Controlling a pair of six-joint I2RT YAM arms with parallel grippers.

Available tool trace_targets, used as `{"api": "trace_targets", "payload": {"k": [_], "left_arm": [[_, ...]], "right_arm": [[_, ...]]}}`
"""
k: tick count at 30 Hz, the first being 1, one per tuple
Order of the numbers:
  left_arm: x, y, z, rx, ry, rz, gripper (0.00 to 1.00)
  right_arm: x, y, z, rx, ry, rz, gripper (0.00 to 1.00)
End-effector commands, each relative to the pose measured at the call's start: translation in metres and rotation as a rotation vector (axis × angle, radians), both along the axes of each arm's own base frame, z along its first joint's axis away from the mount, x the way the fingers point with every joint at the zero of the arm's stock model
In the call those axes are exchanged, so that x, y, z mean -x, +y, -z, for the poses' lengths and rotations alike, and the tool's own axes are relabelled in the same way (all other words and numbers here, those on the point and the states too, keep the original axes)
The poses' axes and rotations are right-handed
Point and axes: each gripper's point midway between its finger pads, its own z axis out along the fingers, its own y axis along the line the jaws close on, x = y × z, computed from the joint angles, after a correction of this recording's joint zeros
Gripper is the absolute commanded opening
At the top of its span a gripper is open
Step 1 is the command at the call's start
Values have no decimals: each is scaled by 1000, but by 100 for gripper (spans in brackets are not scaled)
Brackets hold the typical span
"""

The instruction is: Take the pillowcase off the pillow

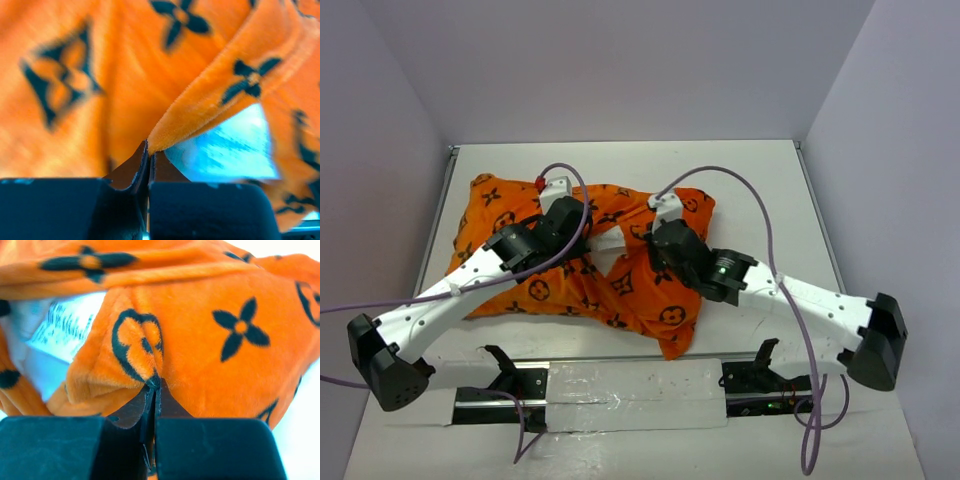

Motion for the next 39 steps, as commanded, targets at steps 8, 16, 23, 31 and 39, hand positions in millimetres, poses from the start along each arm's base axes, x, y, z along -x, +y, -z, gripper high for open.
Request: {"api": "trace_targets", "payload": {"k": [8, 16, 23, 31, 39], "left_arm": [[-51, 19, 34, -40, 13, -132, 0], [-92, 77, 60, -31, 26, -329, 0], [-121, 109, 71, -54, 51, -413, 0], [-156, 130, 44, -26, -4, -464, 0], [-182, 149, -18, 5, -102, -400, 27]], "right_arm": [[10, -171, 38, -49, 90, 516, 0], [22, -244, 60, -105, 178, 856, 0], [13, -306, 82, -196, 245, 1092, 0], [-54, -181, 62, -372, 246, 467, 0], [-95, -73, 36, -365, 224, 203, 0]]}}
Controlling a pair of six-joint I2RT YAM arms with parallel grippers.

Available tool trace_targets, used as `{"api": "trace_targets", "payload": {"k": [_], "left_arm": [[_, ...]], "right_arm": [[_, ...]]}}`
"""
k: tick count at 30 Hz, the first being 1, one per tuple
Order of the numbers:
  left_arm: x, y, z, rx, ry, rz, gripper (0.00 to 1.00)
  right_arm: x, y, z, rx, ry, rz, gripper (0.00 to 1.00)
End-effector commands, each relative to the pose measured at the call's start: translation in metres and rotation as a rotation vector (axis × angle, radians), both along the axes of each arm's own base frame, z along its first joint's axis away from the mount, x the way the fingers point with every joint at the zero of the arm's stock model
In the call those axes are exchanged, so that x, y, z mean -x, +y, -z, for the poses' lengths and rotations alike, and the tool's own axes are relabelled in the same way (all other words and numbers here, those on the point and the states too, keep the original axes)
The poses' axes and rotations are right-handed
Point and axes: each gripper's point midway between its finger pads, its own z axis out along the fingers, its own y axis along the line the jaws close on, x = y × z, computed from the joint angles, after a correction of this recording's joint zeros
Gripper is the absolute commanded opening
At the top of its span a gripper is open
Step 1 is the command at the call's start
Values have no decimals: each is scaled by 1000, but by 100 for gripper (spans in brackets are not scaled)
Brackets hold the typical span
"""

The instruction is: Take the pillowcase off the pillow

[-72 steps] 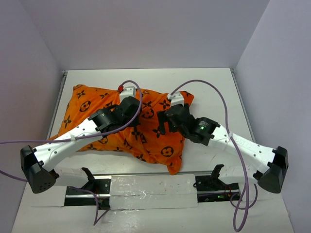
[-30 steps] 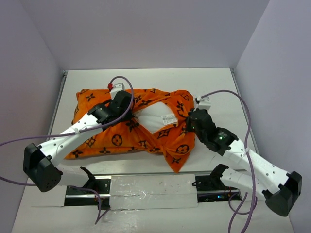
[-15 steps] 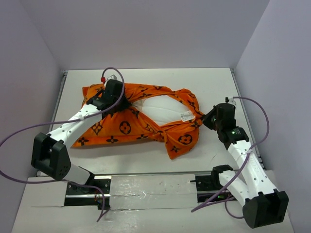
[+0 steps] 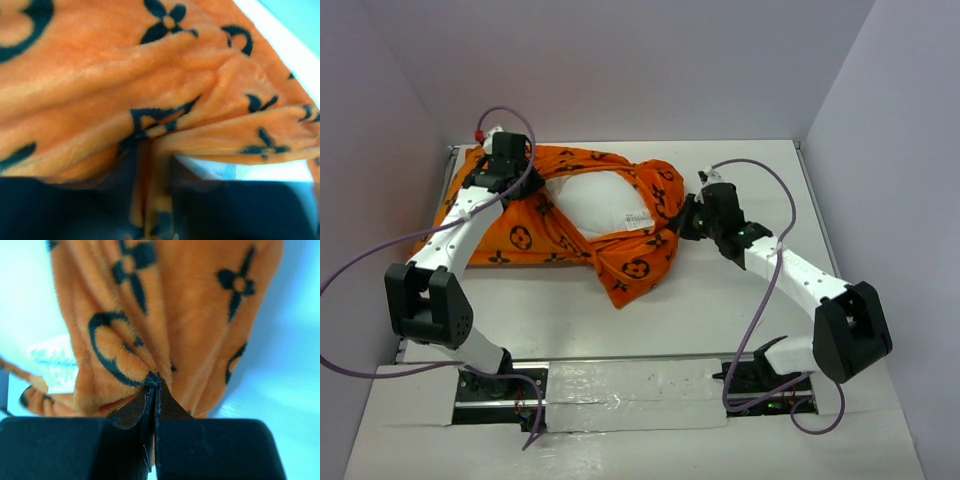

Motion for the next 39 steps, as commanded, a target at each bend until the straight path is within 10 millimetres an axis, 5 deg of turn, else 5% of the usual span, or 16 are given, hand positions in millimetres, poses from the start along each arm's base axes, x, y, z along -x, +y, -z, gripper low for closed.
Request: {"api": "trace_targets", "payload": {"k": [1, 3, 5, 8, 10, 13, 17, 24, 30, 35, 39], "left_arm": [[-4, 29, -47, -116, -103, -5, 47], [4, 4, -51, -91, -124, 127, 77], [18, -44, -66, -50, -176, 296, 97], [44, -109, -82, -62, -200, 466, 99], [63, -147, -73, -70, -155, 560, 99], [74, -178, -75, -79, -124, 607, 99], [98, -187, -50, -164, -9, 599, 99], [109, -215, -2, -99, 138, 603, 99], [122, -195, 29, -180, 197, 538, 99], [125, -200, 47, -181, 220, 585, 99], [129, -215, 54, -140, 206, 683, 99]], "right_arm": [[-18, 3, -23, 50, -101, 12, 0], [-22, 3, -21, 58, -94, 21, 0], [-23, 4, -18, 70, -82, 19, 0], [-23, 3, -14, 80, -75, 18, 0], [-21, 1, -11, 84, -68, 21, 0], [-18, -2, -10, 84, -72, 34, 0], [-15, -8, -5, 103, -62, 54, 0], [-4, -23, -5, 118, -77, 105, 0], [3, -61, 0, 147, -48, 324, 0], [5, -82, -20, 33, -36, 480, 0], [0, -79, -48, -6, -79, 474, 0]]}}
